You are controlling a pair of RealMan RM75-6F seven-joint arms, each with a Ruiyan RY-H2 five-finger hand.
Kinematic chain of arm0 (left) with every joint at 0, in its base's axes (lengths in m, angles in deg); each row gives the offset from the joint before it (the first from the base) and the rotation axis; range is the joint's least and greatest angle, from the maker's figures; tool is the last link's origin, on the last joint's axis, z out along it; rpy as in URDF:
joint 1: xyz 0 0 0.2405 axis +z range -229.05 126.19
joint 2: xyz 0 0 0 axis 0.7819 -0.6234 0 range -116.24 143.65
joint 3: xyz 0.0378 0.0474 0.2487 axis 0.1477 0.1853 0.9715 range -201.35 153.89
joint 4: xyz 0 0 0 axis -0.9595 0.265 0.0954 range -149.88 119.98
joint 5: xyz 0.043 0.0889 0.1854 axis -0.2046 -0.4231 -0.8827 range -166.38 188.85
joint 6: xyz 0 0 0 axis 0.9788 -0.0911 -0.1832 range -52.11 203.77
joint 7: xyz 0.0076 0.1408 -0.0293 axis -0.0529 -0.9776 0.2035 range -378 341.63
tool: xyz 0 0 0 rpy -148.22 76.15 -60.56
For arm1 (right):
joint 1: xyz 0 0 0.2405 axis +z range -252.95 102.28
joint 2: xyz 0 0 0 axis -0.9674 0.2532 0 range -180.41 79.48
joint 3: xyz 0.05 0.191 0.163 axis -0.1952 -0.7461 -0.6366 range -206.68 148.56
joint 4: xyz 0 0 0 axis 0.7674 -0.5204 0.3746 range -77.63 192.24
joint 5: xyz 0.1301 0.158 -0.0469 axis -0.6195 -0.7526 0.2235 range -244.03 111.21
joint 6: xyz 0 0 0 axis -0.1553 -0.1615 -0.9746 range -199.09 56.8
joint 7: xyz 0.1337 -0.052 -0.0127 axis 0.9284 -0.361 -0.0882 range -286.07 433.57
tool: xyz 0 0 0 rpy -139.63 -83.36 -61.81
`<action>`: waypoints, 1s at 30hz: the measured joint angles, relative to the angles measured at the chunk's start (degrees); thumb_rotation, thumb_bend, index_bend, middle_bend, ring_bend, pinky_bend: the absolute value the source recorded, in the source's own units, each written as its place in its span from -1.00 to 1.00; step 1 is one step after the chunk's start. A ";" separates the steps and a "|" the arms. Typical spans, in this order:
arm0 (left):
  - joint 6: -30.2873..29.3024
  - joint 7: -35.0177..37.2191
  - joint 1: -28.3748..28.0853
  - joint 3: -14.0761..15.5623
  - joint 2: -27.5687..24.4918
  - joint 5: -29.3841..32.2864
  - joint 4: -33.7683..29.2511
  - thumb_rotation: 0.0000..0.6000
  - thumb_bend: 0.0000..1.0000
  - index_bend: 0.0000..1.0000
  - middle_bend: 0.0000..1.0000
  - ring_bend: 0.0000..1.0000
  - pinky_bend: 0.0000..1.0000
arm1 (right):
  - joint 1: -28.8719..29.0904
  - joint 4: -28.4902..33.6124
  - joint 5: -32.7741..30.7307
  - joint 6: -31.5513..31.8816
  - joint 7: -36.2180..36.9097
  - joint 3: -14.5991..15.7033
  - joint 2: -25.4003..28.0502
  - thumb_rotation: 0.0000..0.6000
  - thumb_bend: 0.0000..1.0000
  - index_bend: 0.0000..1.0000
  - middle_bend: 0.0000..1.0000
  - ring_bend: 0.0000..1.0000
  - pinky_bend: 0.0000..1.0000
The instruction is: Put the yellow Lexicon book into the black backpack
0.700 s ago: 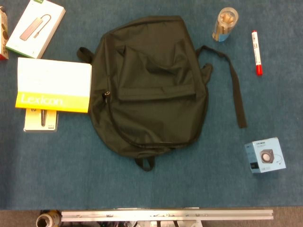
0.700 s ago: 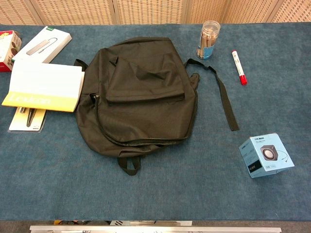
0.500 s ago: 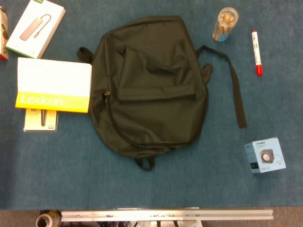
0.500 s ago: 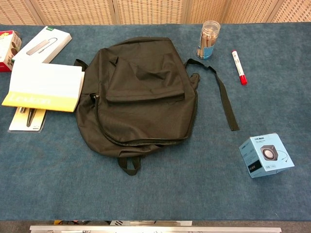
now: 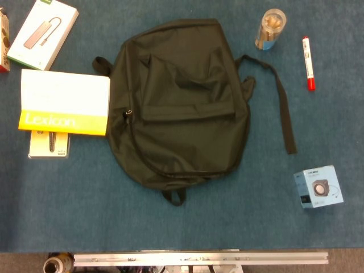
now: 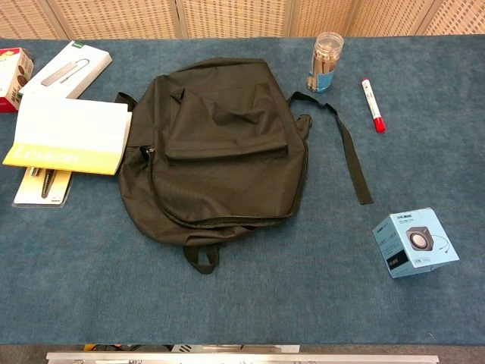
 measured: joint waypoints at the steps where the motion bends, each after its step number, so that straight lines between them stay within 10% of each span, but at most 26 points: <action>1: 0.26 -0.08 -0.22 0.08 0.05 -0.31 0.29 1.00 -0.73 -0.43 -0.39 -0.43 -0.44 | 0.10 0.14 -0.18 0.00 0.03 -0.21 0.13 1.00 -0.39 -0.18 -0.29 -0.39 -0.24; 30: 12.87 1.35 -11.73 1.55 12.70 -5.52 20.28 1.00 -0.73 -0.35 -0.32 -0.44 -0.47 | 0.24 0.09 -1.75 -0.62 0.52 -0.50 0.32 1.00 -0.40 -0.18 -0.29 -0.39 -0.24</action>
